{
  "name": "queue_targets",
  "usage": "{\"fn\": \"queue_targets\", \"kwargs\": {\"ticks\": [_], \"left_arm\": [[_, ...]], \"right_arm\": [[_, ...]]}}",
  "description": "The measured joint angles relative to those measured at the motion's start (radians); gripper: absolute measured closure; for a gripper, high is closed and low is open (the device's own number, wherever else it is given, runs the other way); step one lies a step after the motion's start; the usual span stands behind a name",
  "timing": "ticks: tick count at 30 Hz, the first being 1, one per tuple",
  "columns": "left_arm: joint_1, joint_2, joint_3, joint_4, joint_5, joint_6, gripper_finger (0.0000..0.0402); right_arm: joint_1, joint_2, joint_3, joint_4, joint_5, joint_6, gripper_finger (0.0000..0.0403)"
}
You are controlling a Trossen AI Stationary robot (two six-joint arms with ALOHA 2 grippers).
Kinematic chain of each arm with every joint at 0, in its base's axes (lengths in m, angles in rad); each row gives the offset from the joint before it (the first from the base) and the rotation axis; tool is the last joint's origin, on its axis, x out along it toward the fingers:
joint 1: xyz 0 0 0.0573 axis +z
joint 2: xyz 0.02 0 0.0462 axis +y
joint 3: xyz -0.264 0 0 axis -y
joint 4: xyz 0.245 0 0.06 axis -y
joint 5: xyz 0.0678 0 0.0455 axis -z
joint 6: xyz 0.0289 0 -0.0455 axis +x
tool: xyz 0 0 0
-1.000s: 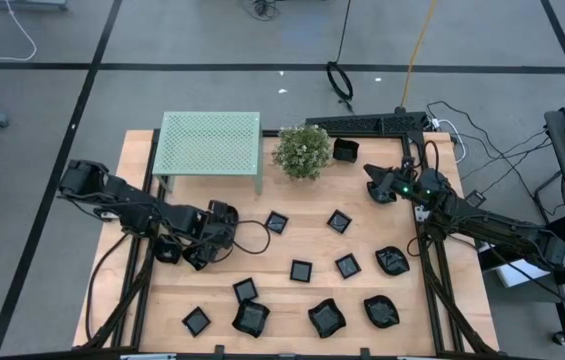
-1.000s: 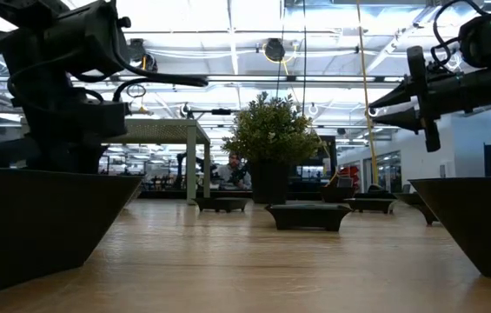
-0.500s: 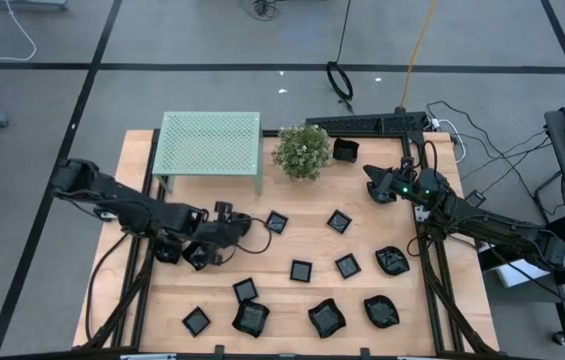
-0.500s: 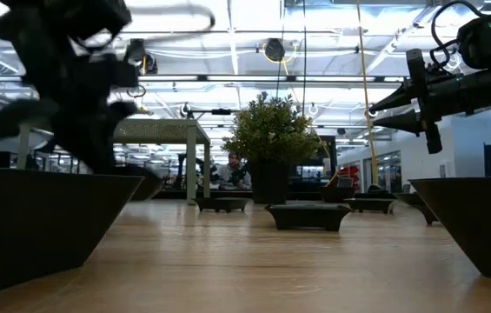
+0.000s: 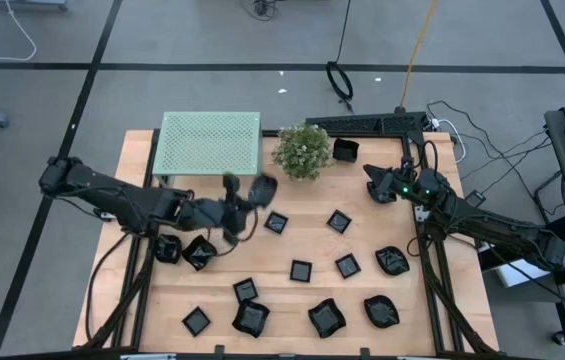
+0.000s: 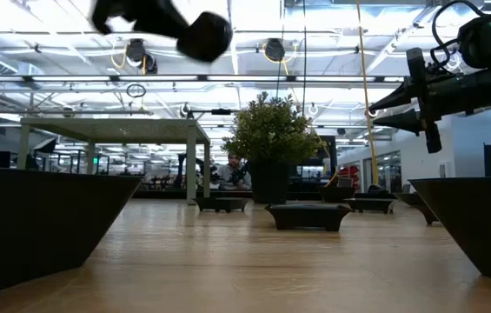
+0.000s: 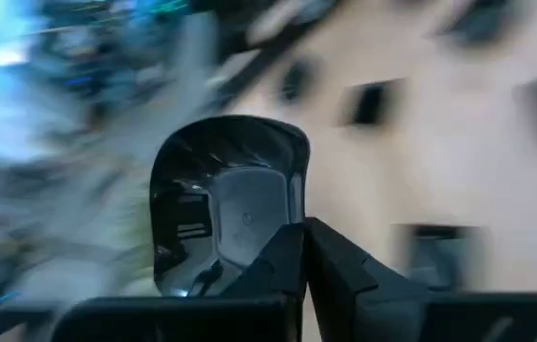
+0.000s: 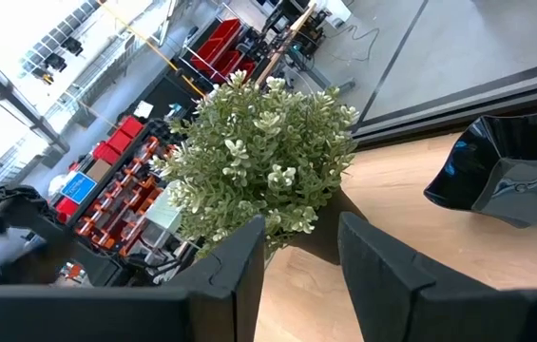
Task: Pick & Place Mini shaped plates
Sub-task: Put the leaf shape plate on the shelf
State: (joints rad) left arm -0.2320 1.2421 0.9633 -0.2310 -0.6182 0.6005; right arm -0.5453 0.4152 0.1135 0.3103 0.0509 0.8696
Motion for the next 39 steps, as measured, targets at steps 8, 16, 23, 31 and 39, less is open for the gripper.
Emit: {"fn": "queue_targets", "kwargs": {"ticks": [8, 16, 23, 31, 39], "left_arm": [[0.147, -0.005, 0.072, -0.211, -0.352, -0.049, 0.0381], [0.406, -0.045, 0.076, -0.533, -0.235, -0.397, 0.039], [0.631, -0.057, 0.074, -0.749, -0.038, -0.601, 0.0393], [0.799, -0.051, 0.074, -0.802, 0.045, -0.734, 0.0383], [0.881, -0.051, 0.074, -0.802, 0.071, -0.73, 0.0389]], "right_arm": [[0.0, 0.0, 0.0, -0.001, 0.0, 0.0, 0.028], [0.0, 0.0, 0.0, -0.001, 0.0, 0.0, 0.028], [0.0, 0.0, 0.0, 0.002, 0.0, 0.0, 0.028], [0.0, 0.0, 0.0, 0.002, 0.0, 0.0, 0.028], [0.0, 0.0, 0.0, 0.002, 0.0, 0.0, 0.028]]}}
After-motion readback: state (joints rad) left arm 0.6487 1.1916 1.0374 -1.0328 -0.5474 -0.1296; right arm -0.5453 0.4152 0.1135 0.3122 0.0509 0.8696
